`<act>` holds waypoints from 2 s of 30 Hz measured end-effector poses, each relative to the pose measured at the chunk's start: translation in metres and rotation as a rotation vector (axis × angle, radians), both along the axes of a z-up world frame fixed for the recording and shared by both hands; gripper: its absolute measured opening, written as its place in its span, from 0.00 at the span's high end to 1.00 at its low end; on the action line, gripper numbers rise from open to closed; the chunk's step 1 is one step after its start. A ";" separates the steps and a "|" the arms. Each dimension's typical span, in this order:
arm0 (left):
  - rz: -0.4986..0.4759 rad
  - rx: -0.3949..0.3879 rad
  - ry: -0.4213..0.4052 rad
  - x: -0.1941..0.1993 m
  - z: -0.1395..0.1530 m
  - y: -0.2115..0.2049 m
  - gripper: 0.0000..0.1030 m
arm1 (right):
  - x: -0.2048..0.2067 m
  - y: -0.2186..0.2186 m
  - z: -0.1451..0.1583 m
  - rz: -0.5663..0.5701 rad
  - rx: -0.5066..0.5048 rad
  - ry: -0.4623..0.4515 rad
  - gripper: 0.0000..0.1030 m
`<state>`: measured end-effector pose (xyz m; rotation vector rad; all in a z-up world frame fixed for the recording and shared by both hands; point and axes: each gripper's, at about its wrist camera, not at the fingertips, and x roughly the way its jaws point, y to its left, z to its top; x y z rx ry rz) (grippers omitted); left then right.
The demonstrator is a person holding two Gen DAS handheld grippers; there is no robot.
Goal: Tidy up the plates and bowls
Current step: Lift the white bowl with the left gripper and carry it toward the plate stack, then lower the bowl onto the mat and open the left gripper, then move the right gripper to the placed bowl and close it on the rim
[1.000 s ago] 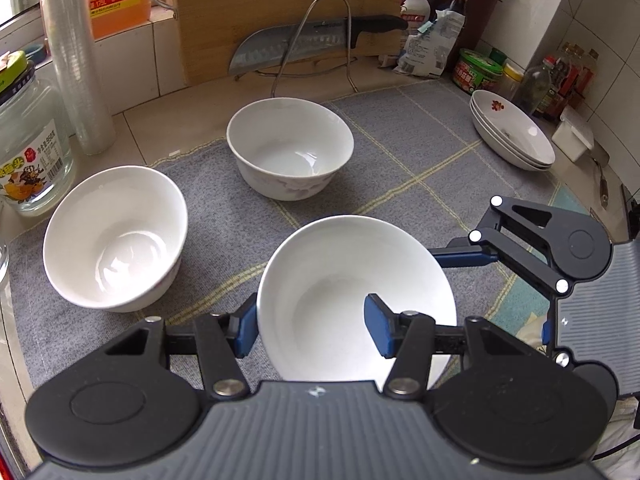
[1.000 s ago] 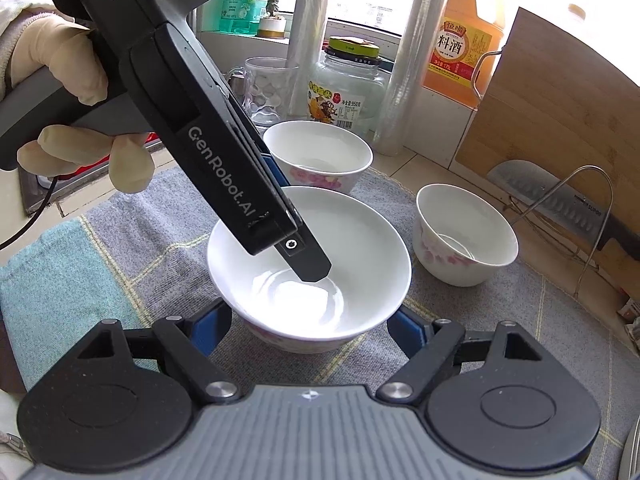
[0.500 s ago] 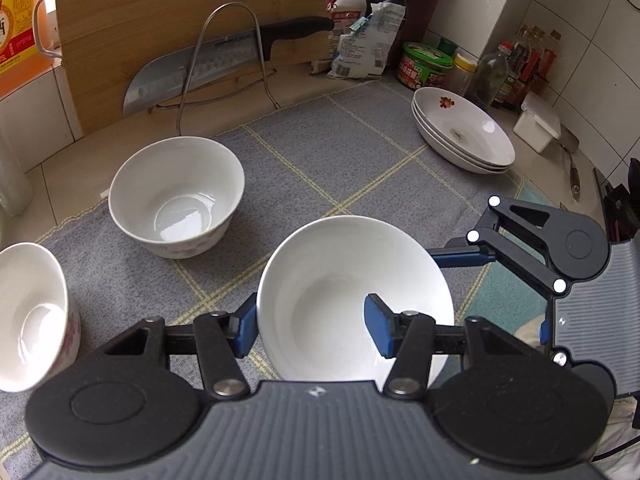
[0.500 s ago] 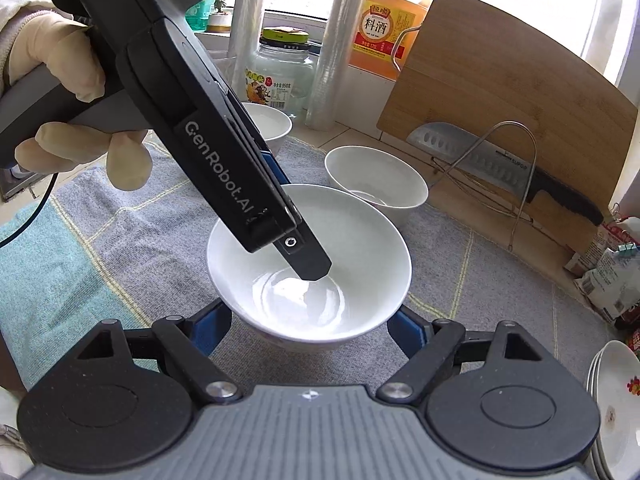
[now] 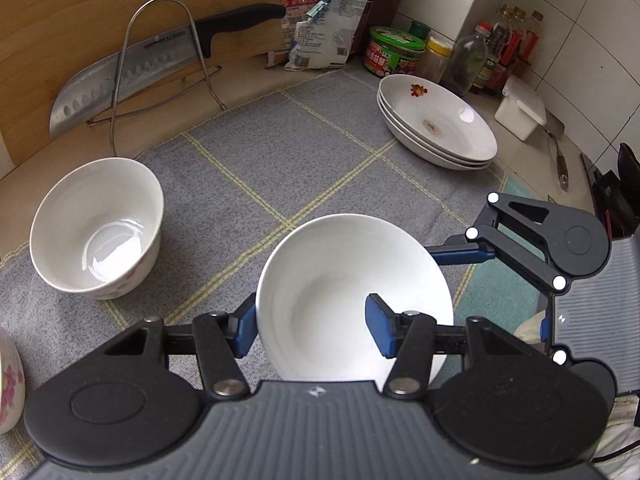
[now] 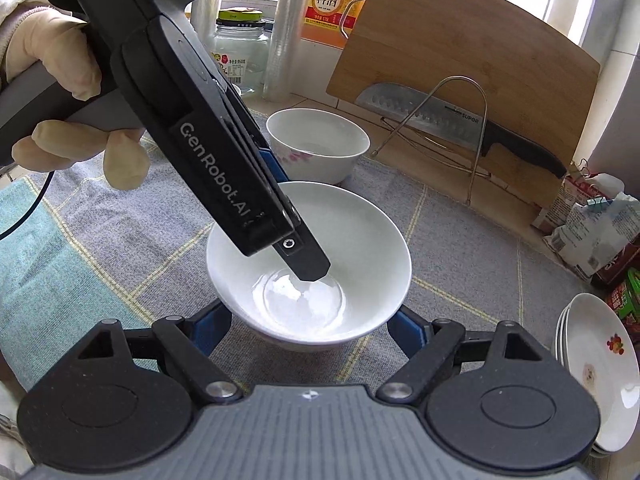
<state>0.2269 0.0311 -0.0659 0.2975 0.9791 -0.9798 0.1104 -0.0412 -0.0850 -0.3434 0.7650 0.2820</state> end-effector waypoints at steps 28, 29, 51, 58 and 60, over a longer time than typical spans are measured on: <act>-0.014 0.010 0.026 0.003 -0.014 -0.016 0.37 | 0.010 -0.017 -0.007 -0.043 0.063 0.089 0.14; -0.013 0.002 0.022 0.002 -0.014 -0.016 0.26 | 0.010 -0.017 -0.007 -0.043 0.063 0.088 0.14; 0.302 -0.020 -0.352 -0.044 0.004 0.043 0.05 | -0.001 -0.029 0.024 -0.013 0.098 0.033 0.00; 0.454 0.006 -0.388 -0.046 -0.003 0.065 0.04 | 0.013 -0.036 0.035 -0.014 0.152 0.047 0.00; 0.483 0.012 -0.399 -0.043 -0.005 0.068 0.04 | 0.021 -0.038 0.037 -0.008 0.168 0.057 0.00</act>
